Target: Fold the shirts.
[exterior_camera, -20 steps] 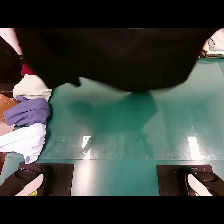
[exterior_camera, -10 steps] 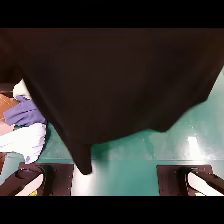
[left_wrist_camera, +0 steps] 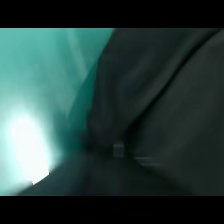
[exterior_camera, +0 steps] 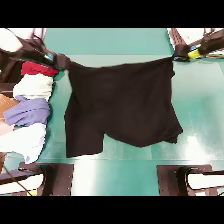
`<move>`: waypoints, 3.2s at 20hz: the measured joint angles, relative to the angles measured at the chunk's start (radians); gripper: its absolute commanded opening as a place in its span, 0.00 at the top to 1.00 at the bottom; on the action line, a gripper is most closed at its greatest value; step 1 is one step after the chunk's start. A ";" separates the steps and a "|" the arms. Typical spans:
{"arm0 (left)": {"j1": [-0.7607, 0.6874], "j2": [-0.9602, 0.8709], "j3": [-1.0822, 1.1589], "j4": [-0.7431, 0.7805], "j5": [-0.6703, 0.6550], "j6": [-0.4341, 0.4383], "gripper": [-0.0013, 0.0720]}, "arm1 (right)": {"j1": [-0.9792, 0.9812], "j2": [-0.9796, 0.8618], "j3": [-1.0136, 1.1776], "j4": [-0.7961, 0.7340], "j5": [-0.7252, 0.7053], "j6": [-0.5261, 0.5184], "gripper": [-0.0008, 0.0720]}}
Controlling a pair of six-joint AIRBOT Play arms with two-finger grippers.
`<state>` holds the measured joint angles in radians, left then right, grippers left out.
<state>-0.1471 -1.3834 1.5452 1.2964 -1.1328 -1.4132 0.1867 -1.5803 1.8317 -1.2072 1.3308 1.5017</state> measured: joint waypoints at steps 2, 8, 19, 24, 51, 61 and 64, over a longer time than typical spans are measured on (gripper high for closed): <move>0.004 -0.058 -0.018 0.030 0.035 -0.008 0.10 | -0.010 -0.054 -0.008 0.045 -0.017 0.000 0.32; 0.131 -0.053 -0.069 0.053 -0.035 -0.022 0.10 | -0.105 -0.047 -0.068 0.217 0.056 -0.039 0.37; 0.261 0.085 -0.610 -0.129 -0.015 0.064 0.10 | -0.150 0.389 -0.626 0.270 0.002 -0.084 0.37; 0.195 0.092 -0.692 -0.175 0.059 0.080 0.33 | -0.151 0.505 -0.747 0.258 -0.018 -0.085 0.37; 0.148 0.152 -0.600 -0.183 0.051 0.078 0.95 | -0.439 0.653 -1.459 0.154 -0.140 -0.008 0.97; 0.147 0.338 -0.368 -0.180 0.037 0.024 0.95 | -0.385 0.845 -1.107 0.110 -0.059 -0.007 0.97; 0.147 0.451 -0.150 -0.180 0.039 0.005 0.95 | -0.383 0.885 -0.819 0.112 -0.007 -0.007 0.97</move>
<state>0.0002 -0.9321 1.3952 1.1164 -1.0935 -1.4086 -0.1967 -0.6956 1.0122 -1.0954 1.3235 1.4944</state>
